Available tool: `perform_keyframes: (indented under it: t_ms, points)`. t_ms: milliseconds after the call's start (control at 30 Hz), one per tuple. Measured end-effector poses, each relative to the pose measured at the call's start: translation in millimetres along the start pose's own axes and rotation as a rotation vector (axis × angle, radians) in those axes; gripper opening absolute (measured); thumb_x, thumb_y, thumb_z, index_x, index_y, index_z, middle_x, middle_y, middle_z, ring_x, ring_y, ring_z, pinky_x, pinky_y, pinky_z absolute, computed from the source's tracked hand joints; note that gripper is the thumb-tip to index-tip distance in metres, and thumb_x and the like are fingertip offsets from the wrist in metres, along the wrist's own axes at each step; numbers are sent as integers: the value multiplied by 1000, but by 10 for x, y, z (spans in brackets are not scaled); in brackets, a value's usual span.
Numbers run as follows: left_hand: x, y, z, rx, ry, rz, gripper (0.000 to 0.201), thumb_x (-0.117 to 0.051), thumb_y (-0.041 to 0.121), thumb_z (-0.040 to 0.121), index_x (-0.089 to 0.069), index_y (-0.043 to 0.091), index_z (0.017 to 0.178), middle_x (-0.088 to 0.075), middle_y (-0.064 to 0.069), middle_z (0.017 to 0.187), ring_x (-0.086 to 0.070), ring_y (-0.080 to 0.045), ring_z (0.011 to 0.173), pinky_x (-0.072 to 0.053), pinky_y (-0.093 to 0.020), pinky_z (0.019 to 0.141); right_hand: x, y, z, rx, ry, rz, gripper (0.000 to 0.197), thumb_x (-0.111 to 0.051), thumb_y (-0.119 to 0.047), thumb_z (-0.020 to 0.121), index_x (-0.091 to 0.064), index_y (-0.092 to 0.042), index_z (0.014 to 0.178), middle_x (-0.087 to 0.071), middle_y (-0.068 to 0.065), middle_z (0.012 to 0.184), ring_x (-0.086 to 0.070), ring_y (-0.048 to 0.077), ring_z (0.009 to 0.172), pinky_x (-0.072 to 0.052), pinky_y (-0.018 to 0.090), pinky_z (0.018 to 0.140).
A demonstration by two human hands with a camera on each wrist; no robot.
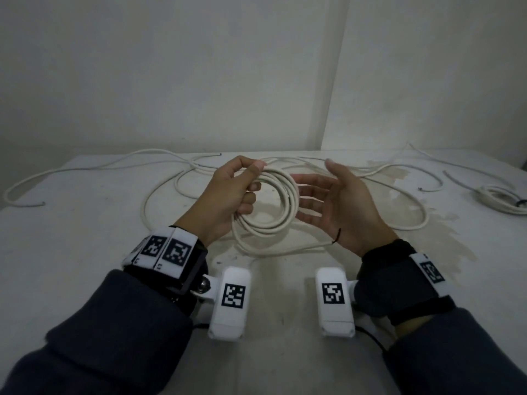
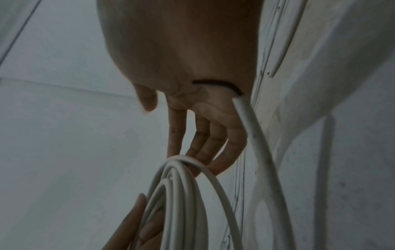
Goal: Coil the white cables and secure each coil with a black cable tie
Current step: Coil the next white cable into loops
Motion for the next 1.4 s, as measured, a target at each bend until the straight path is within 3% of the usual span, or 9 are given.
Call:
perform_keyframes:
  t_ms: [167,333,467,633,900,1033,1167,1300,1400]
  points:
    - [-2,7,21,-36,130,-65,16,-52,19,98,-50,16,82,-37,1,57,-24,-3,34,-21,-13,32,-44,18,-19,9,238,-683,35,-58,-51,87,-63,-19,99,-66,5,98,-64,18,87,-51,36,79]
    - [71,-20,44,-64,270,-109,13,-53,20,97,-48,16,86,-37,-1,61,-26,-4,35,-23,-15,33,56,38,-82,-195,-81,-1094,19,-81,-31,73,-77,-16,85,-70,-7,67,-61,9,67,-47,22,69]
    - [77,-37,52,-57,261,-76,14,-53,20,97,-49,16,85,-37,0,61,-26,-4,34,-22,-14,33,109,20,-62,-99,82,-820,11,-78,-2,73,-76,-8,82,-71,5,66,-63,11,59,-50,16,54]
    - [55,-105,32,8,165,-48,19,-53,19,97,-49,17,79,-36,-1,60,-24,-4,35,-22,-14,32,161,-54,-60,115,291,-338,17,-80,0,69,-68,-5,80,-72,9,70,-69,13,62,-47,13,48]
    - [-64,-97,-33,71,-13,43,12,-54,18,97,-51,16,85,-38,2,57,-23,-4,36,-20,-14,32,-41,23,-19,318,164,-522,18,-71,-4,82,-74,-22,83,-72,-14,68,-64,-4,62,-47,11,55]
    - [-81,-104,-41,101,-55,46,12,-52,15,97,-51,15,85,-35,1,56,-21,-4,36,-18,-12,31,-46,32,-20,380,114,-564,27,-73,3,78,-73,-12,99,-62,-9,68,-58,1,61,-46,13,58]
    - [-71,-101,-48,106,-106,35,11,-52,19,97,-51,14,88,-33,1,59,-19,-4,37,-17,-11,31,-28,37,-17,401,102,-439,26,-74,13,69,-74,-2,90,-69,-6,65,-66,12,71,-52,19,70]
    - [-80,-71,-72,82,-141,0,33,-56,45,83,-50,13,91,-33,2,58,-19,-3,38,-15,-13,32,-54,48,-11,354,38,-435,20,-70,10,76,-75,-8,85,-72,1,81,-64,19,84,-51,26,78]
    - [-84,-48,-95,71,-168,53,41,-59,49,70,-49,15,89,-31,2,58,-19,-3,38,-14,-13,33,-20,46,8,358,119,-563,25,-78,2,69,-76,-19,81,-58,1,114,-53,10,109,-43,16,87]
Point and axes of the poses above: each hand's wrist, its own z-axis towards the middle knuckle, its own x-axis out of the back of the hand, y = z × x, the point moved 1 cm from there along z, towards the middle knuckle
